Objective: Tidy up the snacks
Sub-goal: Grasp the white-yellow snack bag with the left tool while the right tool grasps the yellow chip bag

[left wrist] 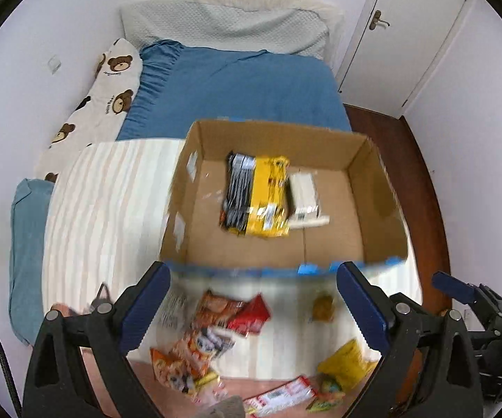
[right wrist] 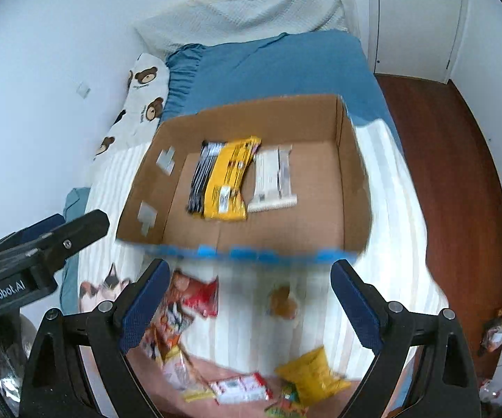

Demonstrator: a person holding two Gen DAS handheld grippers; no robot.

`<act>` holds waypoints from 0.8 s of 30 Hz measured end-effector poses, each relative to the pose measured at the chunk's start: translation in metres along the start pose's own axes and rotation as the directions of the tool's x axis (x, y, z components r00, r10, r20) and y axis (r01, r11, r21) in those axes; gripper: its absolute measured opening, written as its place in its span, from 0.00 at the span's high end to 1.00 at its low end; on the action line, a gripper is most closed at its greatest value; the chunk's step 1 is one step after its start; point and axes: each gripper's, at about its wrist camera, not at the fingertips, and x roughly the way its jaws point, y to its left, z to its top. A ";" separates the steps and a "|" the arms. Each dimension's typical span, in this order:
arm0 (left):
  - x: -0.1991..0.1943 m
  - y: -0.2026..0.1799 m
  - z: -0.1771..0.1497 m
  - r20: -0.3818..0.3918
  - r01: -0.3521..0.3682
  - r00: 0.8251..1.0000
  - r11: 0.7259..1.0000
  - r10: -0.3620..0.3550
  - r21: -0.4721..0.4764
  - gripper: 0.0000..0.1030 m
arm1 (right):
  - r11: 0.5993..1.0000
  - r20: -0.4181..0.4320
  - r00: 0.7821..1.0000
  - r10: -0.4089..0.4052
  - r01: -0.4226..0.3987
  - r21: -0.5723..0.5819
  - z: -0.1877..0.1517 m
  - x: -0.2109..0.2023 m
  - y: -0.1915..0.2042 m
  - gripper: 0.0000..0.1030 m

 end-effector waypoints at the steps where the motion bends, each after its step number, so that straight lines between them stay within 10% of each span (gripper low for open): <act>1: 0.001 0.001 -0.012 -0.004 -0.017 1.000 1.000 0.017 0.008 0.05 | 1.000 -0.006 1.000 0.000 0.000 -0.004 -0.010 0.002 -0.001 0.07; 7: 0.053 0.025 -0.124 -0.198 -0.083 0.977 0.996 0.078 -0.015 0.05 | 0.996 -0.089 0.993 -0.073 0.069 -0.049 -0.093 0.033 -0.020 0.07; 16: 0.167 0.071 -0.256 -0.536 -0.090 0.841 0.956 -0.079 -0.281 0.11 | 0.951 -0.216 0.945 -0.244 0.190 -0.244 -0.156 0.116 -0.038 0.08; 19: 0.187 0.073 -0.266 -0.546 -0.096 0.831 0.942 -0.102 -0.322 0.11 | 0.945 -0.265 0.928 -0.262 0.190 -0.268 -0.164 0.139 -0.044 0.13; 24: 0.196 0.063 -0.256 -0.504 -0.066 0.854 0.934 -0.129 -0.350 0.47 | 0.955 -0.315 0.916 -0.248 0.177 -0.239 -0.174 0.157 -0.057 0.30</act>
